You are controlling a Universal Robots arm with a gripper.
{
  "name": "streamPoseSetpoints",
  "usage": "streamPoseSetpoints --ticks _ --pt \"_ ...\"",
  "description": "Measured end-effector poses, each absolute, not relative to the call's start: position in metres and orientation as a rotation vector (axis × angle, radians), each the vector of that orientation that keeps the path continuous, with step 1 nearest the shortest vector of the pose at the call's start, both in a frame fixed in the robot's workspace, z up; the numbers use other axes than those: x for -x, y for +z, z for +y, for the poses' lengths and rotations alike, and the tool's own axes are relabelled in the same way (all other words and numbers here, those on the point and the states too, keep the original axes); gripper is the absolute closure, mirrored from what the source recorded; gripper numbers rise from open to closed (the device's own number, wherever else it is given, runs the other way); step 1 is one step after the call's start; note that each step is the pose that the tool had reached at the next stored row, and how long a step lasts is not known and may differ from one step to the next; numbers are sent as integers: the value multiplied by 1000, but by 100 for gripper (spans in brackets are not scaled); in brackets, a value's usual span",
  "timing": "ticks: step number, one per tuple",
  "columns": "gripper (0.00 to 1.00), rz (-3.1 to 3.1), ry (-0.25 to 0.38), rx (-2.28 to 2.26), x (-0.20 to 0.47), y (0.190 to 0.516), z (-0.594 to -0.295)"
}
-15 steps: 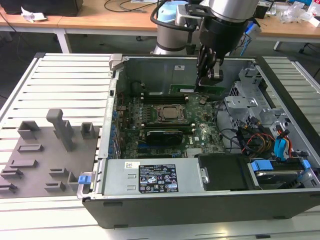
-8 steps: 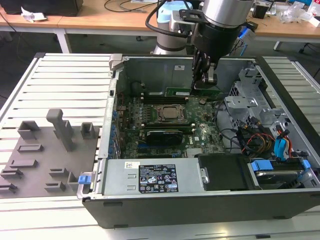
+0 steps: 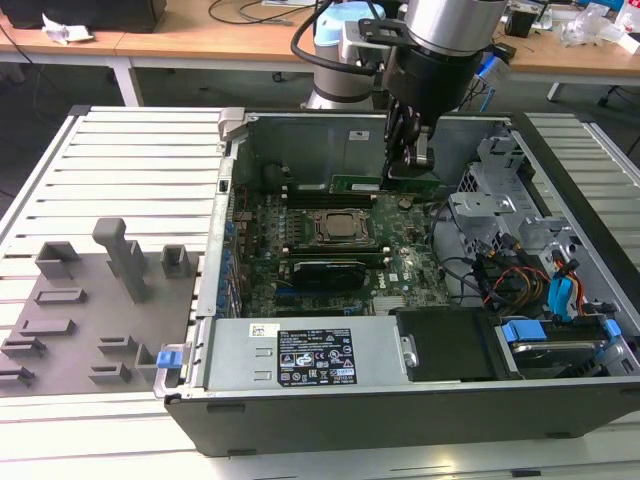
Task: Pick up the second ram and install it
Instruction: 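Insert the second ram into the second slot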
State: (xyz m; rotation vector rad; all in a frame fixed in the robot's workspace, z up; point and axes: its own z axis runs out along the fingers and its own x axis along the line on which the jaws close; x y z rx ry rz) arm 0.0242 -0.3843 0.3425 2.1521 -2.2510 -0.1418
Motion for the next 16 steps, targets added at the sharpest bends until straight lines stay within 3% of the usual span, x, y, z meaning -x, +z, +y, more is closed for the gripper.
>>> streamPoseSetpoints --ticks 16 --pt "87 -2251 -142 -2152 -13 333 -384"
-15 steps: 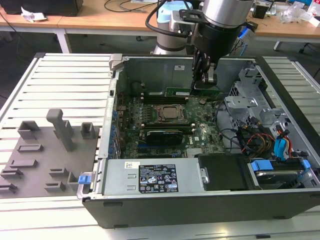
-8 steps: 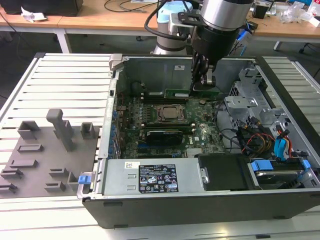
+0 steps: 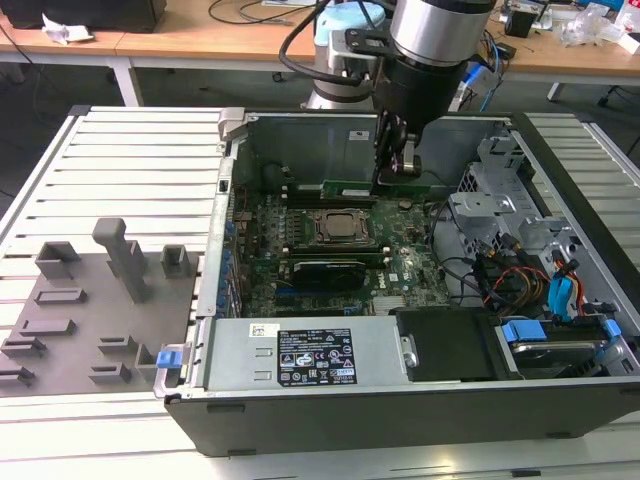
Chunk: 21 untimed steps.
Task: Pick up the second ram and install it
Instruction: 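Insert the second ram into the second slot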
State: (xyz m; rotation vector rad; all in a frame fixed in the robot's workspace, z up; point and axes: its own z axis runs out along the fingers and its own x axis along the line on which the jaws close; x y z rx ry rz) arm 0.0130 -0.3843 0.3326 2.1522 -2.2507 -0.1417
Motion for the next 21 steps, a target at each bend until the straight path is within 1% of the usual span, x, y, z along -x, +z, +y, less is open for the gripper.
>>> streamPoseSetpoints --ticks 21 --pt "87 -2251 -142 -2152 -12 316 -384"
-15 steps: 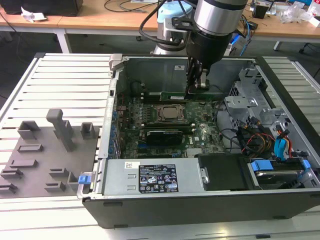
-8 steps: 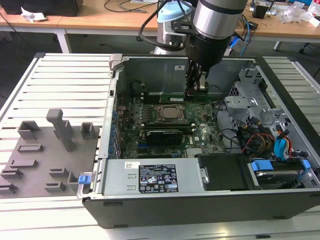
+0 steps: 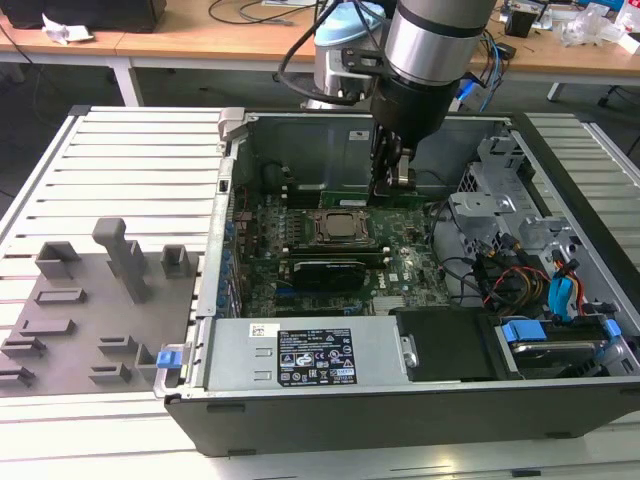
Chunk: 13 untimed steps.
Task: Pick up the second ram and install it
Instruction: 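Insert the second ram into the second slot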
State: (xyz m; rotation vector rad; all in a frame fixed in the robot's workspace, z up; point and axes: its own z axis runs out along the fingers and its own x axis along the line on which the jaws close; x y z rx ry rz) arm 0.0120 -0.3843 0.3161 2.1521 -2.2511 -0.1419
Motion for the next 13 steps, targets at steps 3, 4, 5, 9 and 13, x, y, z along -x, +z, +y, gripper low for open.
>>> streamPoseSetpoints --ticks 3,4,5,9,13 --pt "87 -2251 -142 -2152 -12 311 -384" --pt "87 -2251 -142 -2152 -12 309 -384" --pt "87 -2250 -142 -2153 -4 301 -384" --pt "87 -2250 -142 -2153 -3 291 -384" --pt "87 -2250 -142 -2153 -3 287 -384"
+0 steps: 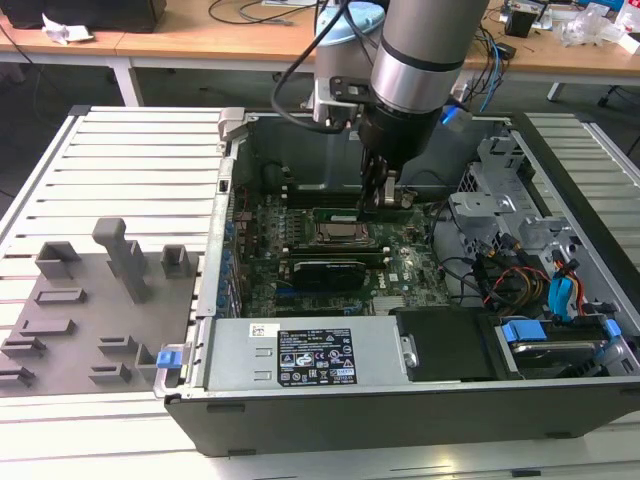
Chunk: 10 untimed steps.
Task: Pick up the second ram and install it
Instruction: 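Insert the second ram into the second slot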
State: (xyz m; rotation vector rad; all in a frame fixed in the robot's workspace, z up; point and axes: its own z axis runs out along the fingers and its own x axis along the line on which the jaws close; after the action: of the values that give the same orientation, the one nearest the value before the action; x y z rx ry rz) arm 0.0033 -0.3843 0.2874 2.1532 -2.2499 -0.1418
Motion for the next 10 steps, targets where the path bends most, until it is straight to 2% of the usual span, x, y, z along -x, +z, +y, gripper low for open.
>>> streamPoseSetpoints --ticks 10 --pt "87 -2250 -142 -2153 -2 273 -384"
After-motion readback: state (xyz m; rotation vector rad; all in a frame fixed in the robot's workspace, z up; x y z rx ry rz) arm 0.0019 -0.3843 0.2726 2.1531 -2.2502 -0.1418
